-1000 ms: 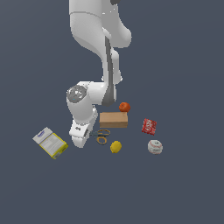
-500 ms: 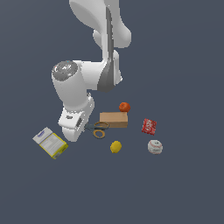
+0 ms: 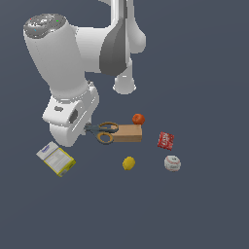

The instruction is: Pick up a designated object from a clutter of objects.

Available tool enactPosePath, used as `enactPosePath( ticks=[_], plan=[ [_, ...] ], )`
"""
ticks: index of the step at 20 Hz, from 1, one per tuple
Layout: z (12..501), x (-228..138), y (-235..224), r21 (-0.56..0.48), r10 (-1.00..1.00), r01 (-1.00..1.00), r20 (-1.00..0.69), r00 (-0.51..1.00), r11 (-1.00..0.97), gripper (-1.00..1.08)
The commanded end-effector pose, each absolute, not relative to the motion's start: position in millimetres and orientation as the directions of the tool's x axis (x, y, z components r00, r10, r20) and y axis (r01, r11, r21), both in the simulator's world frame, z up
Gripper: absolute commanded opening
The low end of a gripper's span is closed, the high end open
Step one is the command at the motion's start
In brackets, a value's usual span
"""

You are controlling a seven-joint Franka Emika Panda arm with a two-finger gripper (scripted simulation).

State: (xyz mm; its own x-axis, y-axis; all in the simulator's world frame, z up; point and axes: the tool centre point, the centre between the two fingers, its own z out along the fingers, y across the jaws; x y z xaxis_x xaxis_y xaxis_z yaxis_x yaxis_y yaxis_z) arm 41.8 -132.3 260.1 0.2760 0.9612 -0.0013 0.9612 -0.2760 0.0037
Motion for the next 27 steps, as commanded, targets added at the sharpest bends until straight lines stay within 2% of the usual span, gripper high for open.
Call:
enactPosePath(
  ticks=[1,8,14,27],
  plan=[
    [287,46,-134,0.003,0.961,0.961,-0.001,0.275,-0.275,-1.00],
    [353,58,-138,0.001,0.962,0.962,0.000,0.273,-0.273,-1.00],
    [390,66,-141,0.001,0.962,0.962,0.000,0.273,-0.273,-1.00],
    [417,73,-143,0.000,0.962,0.962,0.000,0.272,-0.272,-1.00]
  ],
)
